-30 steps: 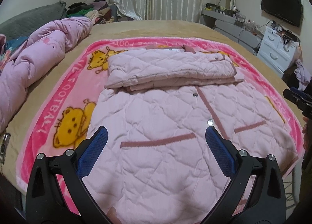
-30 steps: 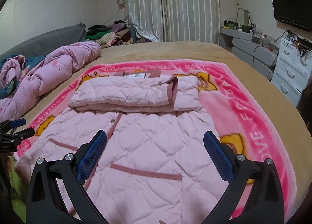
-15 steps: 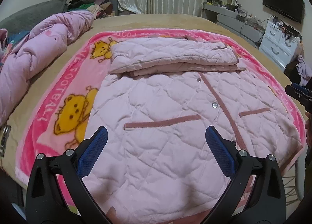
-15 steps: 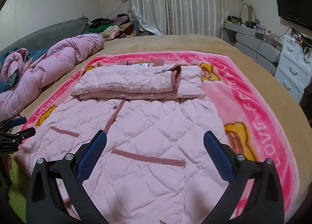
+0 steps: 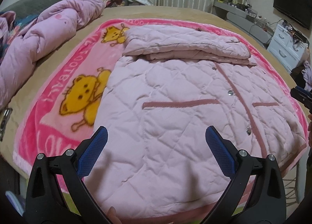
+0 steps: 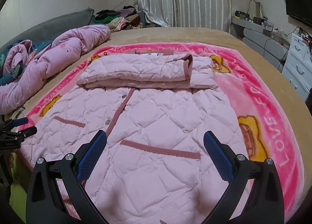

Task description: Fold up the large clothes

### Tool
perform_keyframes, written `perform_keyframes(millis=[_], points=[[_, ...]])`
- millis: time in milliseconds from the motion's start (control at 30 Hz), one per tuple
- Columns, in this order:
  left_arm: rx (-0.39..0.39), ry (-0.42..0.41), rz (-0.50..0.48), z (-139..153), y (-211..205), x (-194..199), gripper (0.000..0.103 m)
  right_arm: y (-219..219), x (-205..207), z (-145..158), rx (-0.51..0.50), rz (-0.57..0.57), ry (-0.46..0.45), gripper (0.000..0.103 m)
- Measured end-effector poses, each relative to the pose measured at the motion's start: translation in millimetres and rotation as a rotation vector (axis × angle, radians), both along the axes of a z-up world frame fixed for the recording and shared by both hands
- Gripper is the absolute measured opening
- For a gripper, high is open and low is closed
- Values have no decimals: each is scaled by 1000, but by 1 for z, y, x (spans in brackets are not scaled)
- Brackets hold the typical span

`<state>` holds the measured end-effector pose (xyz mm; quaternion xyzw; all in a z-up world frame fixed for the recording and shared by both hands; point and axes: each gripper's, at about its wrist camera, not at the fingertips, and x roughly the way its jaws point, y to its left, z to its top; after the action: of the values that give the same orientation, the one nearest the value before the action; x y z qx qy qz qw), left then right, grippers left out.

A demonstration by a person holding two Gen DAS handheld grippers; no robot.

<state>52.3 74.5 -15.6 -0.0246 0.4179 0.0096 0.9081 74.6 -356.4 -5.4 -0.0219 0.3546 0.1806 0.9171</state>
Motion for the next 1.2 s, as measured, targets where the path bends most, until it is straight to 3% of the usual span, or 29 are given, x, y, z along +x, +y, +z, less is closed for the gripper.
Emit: perform_keyframes(millis=[367, 767, 867, 1200], points=[[-36, 81, 91, -28, 42, -9, 94, -1, -5, -12, -29, -1, 33, 99], [-140, 192, 97, -58, 75, -19, 94, -11, -12, -26, -67, -18, 70, 99], [-196, 195, 95, -63, 83, -23, 94, -18, -13, -27, -79, -35, 76, 99], [-199, 193, 69, -62, 76, -32, 94, -55, -23, -32, -118, -80, 130, 99]])
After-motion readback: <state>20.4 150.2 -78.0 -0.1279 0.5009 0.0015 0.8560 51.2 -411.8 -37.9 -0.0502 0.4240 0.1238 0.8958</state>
